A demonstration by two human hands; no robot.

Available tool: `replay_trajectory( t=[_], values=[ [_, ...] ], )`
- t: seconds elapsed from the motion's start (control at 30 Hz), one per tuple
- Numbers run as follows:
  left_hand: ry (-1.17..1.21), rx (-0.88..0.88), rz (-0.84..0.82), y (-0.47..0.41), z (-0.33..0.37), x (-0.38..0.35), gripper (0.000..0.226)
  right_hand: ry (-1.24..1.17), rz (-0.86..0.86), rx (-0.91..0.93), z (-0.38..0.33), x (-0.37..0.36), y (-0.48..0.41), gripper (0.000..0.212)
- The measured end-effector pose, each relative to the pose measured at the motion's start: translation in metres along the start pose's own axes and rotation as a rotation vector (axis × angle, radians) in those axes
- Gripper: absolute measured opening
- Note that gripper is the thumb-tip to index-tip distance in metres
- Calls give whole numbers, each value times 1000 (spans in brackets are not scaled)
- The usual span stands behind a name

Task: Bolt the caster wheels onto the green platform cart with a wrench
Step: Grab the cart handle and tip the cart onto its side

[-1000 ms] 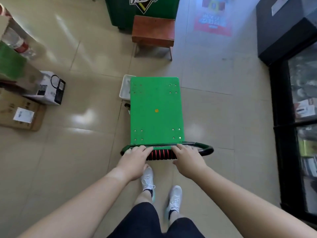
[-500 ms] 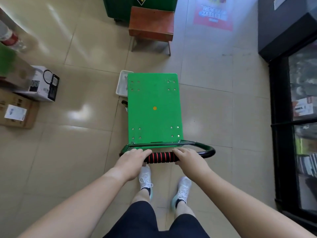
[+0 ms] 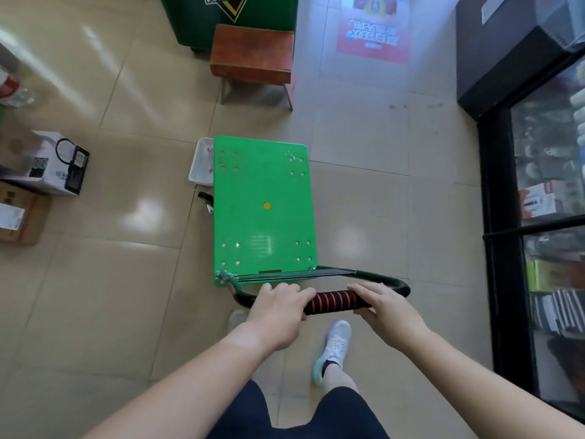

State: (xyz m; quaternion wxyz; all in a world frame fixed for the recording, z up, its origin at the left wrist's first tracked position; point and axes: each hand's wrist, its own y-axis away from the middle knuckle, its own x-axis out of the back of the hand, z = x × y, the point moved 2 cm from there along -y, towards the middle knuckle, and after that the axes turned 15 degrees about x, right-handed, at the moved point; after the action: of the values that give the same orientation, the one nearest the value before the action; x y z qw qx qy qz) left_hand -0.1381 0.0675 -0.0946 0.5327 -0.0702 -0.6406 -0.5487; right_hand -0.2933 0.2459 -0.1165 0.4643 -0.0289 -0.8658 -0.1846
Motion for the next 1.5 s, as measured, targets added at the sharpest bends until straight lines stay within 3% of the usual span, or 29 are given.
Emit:
replay_trajectory(
  t=[0.07, 0.17, 0.37, 0.53, 0.67, 0.73, 0.83, 0.93, 1.0, 1.17, 1.3, 1.5],
  values=[
    [-23, 26, -3, -4, 42, -2, 32, 24, -71, -43, 25, 9, 15, 49],
    [-49, 70, 14, -18, 102, -4, 36, 75, -186, -19, 45, 23, 23, 63],
    [-53, 97, 38, -37, 180, -14, 39, -128, -26, 5, 77, 34, 42, 58],
    [79, 124, 89, -30, 154, -18, 58, -132, 8, 37, 112, 34, 63, 45],
    [83, 127, -74, -43, 105, -40, 64, -112, 3, -2, 129, 41, 77, 39],
    [196, 54, -114, -59, 102, -52, 58, -73, -8, -80, 139, 46, 81, 38],
    [214, -108, -72, -86, 128, -61, 42, 49, -45, -213, 150, 52, 82, 39],
    [164, -208, 8, -103, 159, -71, 32, 78, -63, -149, 132, 52, 70, 50],
    [175, -225, 30, -110, 173, -78, 32, 54, -90, -92, 119, 46, 62, 44],
    [321, -195, 26, -116, 169, -82, 50, 51, -113, -84, 133, 43, 65, 23],
    [136, -124, 13, -121, 160, -96, 69, 58, -102, -96, 161, 50, 75, 17],
    [232, -92, 50, -155, 232, -122, 48, 51, -198, -217, 222, 53, 92, 10]
  ],
)
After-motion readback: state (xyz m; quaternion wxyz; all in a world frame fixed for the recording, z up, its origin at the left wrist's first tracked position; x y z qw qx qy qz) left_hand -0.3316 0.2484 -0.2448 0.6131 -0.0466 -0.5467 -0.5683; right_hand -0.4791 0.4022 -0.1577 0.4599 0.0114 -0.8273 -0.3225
